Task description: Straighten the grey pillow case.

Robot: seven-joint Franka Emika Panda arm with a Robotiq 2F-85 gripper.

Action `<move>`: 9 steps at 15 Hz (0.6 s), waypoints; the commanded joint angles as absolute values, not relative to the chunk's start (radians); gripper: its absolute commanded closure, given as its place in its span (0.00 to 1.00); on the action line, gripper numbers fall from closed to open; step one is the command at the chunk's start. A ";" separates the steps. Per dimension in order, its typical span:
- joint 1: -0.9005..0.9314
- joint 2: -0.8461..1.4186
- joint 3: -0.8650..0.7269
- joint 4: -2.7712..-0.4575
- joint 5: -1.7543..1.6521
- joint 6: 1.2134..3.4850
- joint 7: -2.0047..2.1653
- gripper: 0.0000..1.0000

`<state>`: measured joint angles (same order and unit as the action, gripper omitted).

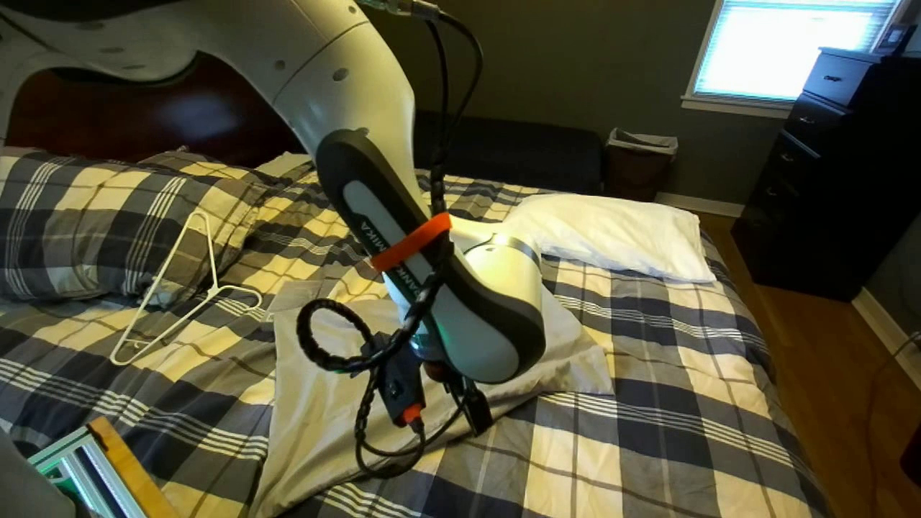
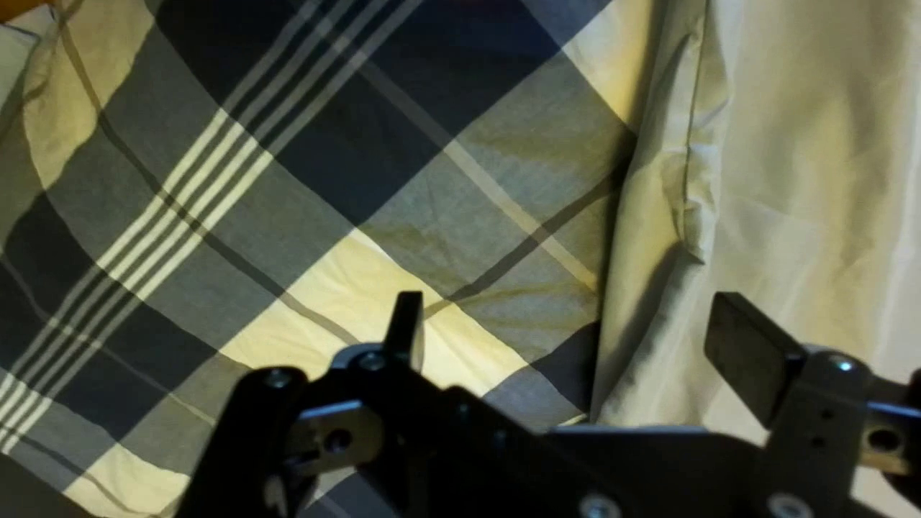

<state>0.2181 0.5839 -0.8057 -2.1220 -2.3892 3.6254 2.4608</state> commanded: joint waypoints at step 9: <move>0.215 0.774 -0.761 -1.898 -2.332 3.724 2.424 0.00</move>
